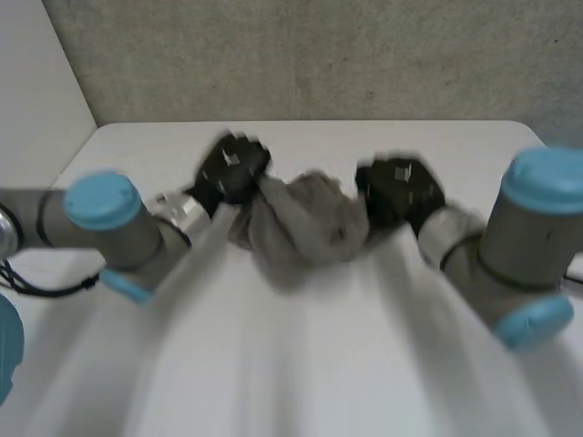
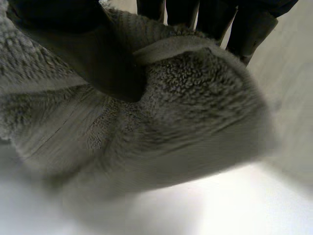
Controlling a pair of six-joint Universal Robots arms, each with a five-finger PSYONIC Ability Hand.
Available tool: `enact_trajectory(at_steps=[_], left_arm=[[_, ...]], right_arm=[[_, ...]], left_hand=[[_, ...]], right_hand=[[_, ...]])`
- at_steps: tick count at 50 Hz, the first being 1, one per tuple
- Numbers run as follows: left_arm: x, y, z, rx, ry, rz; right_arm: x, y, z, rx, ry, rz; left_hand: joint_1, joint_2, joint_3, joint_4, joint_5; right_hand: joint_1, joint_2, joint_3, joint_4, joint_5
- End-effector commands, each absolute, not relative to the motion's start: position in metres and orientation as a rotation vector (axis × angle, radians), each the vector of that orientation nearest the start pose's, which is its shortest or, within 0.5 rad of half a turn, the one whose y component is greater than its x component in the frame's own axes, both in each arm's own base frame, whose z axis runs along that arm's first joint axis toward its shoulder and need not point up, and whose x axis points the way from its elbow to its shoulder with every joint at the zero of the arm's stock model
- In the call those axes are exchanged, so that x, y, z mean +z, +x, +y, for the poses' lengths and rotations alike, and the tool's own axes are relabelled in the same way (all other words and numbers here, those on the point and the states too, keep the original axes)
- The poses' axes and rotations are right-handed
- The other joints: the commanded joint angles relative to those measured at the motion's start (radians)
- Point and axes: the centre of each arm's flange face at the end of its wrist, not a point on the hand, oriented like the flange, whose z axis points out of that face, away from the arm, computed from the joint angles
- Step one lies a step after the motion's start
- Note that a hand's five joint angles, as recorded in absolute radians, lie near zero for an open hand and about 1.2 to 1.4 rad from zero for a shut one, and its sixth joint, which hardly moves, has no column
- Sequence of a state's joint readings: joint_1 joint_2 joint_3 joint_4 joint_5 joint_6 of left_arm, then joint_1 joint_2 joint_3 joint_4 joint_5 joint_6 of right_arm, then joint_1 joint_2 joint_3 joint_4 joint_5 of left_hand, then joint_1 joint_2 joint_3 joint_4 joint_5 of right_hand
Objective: Fold the towel.
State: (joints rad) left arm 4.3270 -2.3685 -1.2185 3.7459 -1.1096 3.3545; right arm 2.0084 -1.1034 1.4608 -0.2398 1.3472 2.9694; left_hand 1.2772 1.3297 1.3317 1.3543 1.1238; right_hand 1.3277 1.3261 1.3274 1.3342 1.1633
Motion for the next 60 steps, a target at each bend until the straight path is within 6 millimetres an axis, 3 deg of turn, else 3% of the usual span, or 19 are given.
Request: enact_trajectory(at_steps=[1,2,3,4,6,10,13,15,17,18,20,23,25,30,36,39,44,50,60], left_arm=[[0.299,-0.287,-0.443,-2.901,0.707,1.433],[0.299,-0.287,-0.443,-2.901,0.705,1.432],[0.334,-0.28,-0.445,-2.949,0.594,1.306],[0.335,-0.28,-0.445,-2.95,0.593,1.305],[0.39,-0.27,-0.438,-3.016,0.453,1.1],[0.418,-0.265,-0.428,-3.047,0.427,1.0],[0.423,-0.262,-0.421,-3.041,0.427,1.014],[0.412,-0.262,-0.422,-3.015,0.443,1.071],[0.376,-0.257,-0.423,-2.938,0.484,1.248],[0.375,-0.257,-0.423,-2.937,0.484,1.249],[0.33,-0.251,-0.417,-2.836,0.553,1.45],[0.306,-0.247,-0.413,-2.781,0.599,1.551],[0.255,-0.24,-0.4,-2.664,0.708,1.757],[0.194,-0.224,-0.373,-2.465,0.839,1.966],[0.144,-0.2,-0.354,-2.203,0.98,1.952],[0.137,-0.193,-0.354,-2.158,0.996,1.926],[0.121,-0.181,-0.355,-2.071,1.025,1.901],[0.122,-0.181,-0.356,-2.074,1.017,1.895],[0.118,-0.181,-0.359,-2.09,0.994,1.92]], right_arm=[[0.321,0.322,-0.334,-2.361,-0.898,1.544],[0.35,0.326,-0.338,-2.48,-0.88,1.445],[0.376,0.329,-0.339,-2.582,-0.827,1.358],[0.376,0.329,-0.339,-2.583,-0.827,1.357],[0.421,0.332,-0.336,-2.736,-0.66,1.184],[0.436,0.332,-0.337,-2.804,-0.561,1.119],[0.422,0.339,-0.335,-2.76,-0.601,1.183],[0.408,0.346,-0.33,-2.705,-0.654,1.241],[0.372,0.352,-0.326,-2.581,-0.774,1.41],[0.372,0.352,-0.326,-2.58,-0.775,1.41],[0.353,0.353,-0.325,-2.515,-0.837,1.49],[0.317,0.353,-0.317,-2.377,-1.0,1.611],[0.283,0.35,-0.307,-2.241,-1.154,1.7],[0.246,0.338,-0.286,-2.068,-1.333,1.809],[0.23,0.32,-0.269,-1.99,-1.375,1.881],[0.226,0.309,-0.266,-1.982,-1.368,1.895],[0.212,0.292,-0.267,-1.955,-1.352,1.965],[0.199,0.275,-0.275,-1.931,-1.314,2.051],[0.184,0.263,-0.28,-1.958,-1.274,2.09]], left_hand=[[0.119,0.067,0.065,0.042,0.098],[0.119,0.067,0.065,0.042,0.098],[0.119,0.067,0.065,0.042,0.098],[0.119,0.067,0.065,0.042,0.098],[0.119,0.067,0.065,0.042,0.098],[0.119,0.067,0.065,0.042,0.098],[0.119,0.067,0.065,0.042,0.098],[0.119,0.067,0.065,0.042,0.098],[0.119,0.067,0.065,0.042,0.098],[0.119,0.067,0.065,0.042,0.098],[0.119,0.067,0.065,0.042,0.098],[0.119,0.067,0.065,0.042,0.098],[0.119,0.067,0.065,0.042,0.098],[0.119,0.067,0.065,0.042,0.098],[0.119,0.067,0.065,0.042,0.098],[0.119,0.067,0.065,0.042,0.098],[-0.581,-0.634,-0.636,-0.658,-0.602],[-0.872,-0.925,-0.927,-0.949,-0.893],[-0.89,-0.943,-0.945,-0.968,-0.912]], right_hand=[[0.069,0.07,0.069,0.062,0.058],[0.069,0.07,0.069,0.062,0.058],[0.069,0.07,0.069,0.062,0.058],[0.069,0.07,0.069,0.062,0.058],[0.069,0.07,0.069,0.062,0.058],[0.069,0.07,0.069,0.062,0.058],[0.069,0.07,0.069,0.062,0.058],[0.069,0.07,0.069,0.062,0.058],[0.069,0.07,0.069,0.062,0.058],[0.069,0.07,0.069,0.062,0.058],[0.069,0.07,0.069,0.062,0.058],[0.069,0.07,0.069,0.062,0.058],[0.069,0.07,0.069,0.062,0.058],[0.069,0.07,0.069,0.062,0.058],[0.069,0.07,0.069,0.062,0.058],[0.069,0.07,0.069,0.062,0.058],[0.069,0.07,0.069,0.062,0.058],[0.069,0.07,0.069,0.062,0.058],[0.069,0.07,0.069,0.062,0.058]])
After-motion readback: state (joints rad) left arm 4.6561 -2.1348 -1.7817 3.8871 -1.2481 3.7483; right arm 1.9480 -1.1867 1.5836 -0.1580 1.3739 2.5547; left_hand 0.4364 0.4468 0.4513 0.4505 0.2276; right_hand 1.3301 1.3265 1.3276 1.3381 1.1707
